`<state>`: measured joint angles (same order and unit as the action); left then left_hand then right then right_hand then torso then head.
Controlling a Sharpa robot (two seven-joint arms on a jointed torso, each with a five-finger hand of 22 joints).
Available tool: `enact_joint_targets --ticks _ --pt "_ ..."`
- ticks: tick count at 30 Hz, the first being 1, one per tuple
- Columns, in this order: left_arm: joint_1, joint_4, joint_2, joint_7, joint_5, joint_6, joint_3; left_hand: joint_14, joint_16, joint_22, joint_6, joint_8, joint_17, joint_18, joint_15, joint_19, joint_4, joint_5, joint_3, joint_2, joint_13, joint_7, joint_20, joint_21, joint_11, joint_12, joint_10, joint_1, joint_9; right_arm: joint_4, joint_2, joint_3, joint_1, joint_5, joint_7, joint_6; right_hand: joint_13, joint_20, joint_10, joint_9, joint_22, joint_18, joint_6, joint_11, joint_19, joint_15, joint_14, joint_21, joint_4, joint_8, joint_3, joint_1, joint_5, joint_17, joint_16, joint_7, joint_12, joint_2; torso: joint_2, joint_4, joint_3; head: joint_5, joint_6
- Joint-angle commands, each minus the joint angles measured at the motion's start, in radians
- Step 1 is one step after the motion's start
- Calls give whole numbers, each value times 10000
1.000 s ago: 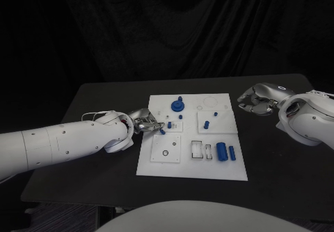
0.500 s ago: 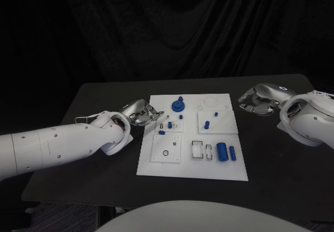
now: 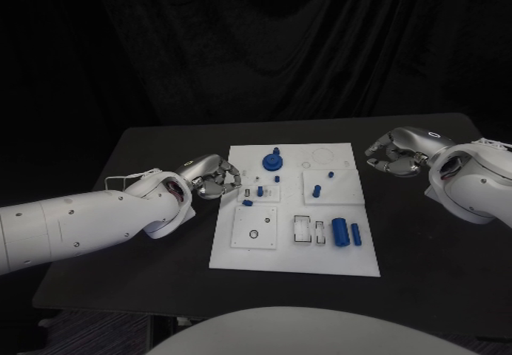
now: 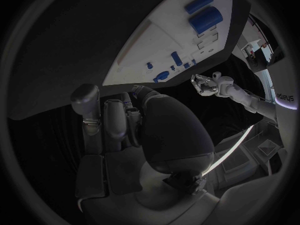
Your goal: Assemble the parts on the task board
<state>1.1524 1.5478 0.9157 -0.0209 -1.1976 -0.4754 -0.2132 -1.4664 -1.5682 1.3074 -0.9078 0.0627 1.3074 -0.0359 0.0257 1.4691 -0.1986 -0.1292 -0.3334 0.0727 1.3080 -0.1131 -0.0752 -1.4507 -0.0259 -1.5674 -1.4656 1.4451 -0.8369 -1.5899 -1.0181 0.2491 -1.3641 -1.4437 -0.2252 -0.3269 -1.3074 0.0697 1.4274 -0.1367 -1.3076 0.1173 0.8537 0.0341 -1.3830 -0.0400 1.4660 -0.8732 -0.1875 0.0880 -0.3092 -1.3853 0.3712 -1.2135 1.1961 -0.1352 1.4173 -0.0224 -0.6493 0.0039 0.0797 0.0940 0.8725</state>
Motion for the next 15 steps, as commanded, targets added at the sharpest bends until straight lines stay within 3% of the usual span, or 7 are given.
enact_joint_targets --ticks 1,2,4,5,8,15 --pt "34 6 9 -879 -2025 1263 7 -1044 -26 2368 454 -31 2634 155 -53 454 -39 387 35 240 2628 -50 -95 -437 24 -34 -1052 342 1564 -45 -32 -7 26 -26 80 -272 -1039 -27 -49 11 -429 56 -30 -33 17 -6 149 -16 8 -21 -40 43 48 -22 -14 15 -37 -36 3 0 1 23 1" --pt "34 6 7 -854 -2407 1401 7 -1044 -26 2399 470 -33 2634 178 -55 521 -108 485 118 326 2628 -55 -108 -533 22 -34 -1052 412 2221 -48 -33 -7 26 -26 92 -281 -1039 -27 -49 11 -429 56 -30 -33 17 -6 149 -16 8 -21 -40 43 48 -22 -14 15 -37 -36 -5 3 0 25 1" --pt "34 11 -4 -793 -2929 1591 7 -1044 -26 2424 472 -35 2634 199 -37 575 -118 498 165 380 2628 -35 -121 -606 13 -34 -1052 420 2366 -50 -35 -7 26 -26 110 -298 -1039 -27 -49 11 -429 56 -30 -33 17 -6 149 -16 8 -21 -40 43 48 -22 -14 15 -37 -36 -5 -1 1 35 1" --pt "33 14 -12 -766 -3128 1677 7 -1044 -26 2442 458 -30 2634 212 -18 614 -189 454 306 459 2628 11 -114 -661 43 -34 -1052 434 2855 -53 -37 -7 27 -26 118 -305 -1039 -27 -49 11 -429 56 -30 -33 17 -6 149 -16 8 -21 -40 43 48 -22 -14 15 -37 -36 -2 -3 -1 41 1" --pt "33 17 -51 -670 -3555 1881 7 -1044 -26 2475 374 -9 2634 237 24 683 -353 -93 693 599 2628 40 -88 -758 65 -34 -1052 353 3659 -60 -46 -7 29 -26 136 -320 -1039 -27 -49 11 -429 56 -30 -33 17 -6 149 -16 8 -21 -40 43 48 -22 -14 15 -37 -36 2 5 -3 37 1" --pt "29 -87 -229 -521 -3927 2008 7 -1044 -26 2480 247 4 2634 242 10 695 -401 -398 827 542 2628 -3 -93 -775 40 -34 -1052 362 4080 -70 -59 -7 34 -26 152 -315 -1033 -30 -52 13 -429 56 -29 -33 15 -8 152 -13 6 -22 -37 56 49 -27 -8 16 -42 -48 -5 8 -13 4 1"
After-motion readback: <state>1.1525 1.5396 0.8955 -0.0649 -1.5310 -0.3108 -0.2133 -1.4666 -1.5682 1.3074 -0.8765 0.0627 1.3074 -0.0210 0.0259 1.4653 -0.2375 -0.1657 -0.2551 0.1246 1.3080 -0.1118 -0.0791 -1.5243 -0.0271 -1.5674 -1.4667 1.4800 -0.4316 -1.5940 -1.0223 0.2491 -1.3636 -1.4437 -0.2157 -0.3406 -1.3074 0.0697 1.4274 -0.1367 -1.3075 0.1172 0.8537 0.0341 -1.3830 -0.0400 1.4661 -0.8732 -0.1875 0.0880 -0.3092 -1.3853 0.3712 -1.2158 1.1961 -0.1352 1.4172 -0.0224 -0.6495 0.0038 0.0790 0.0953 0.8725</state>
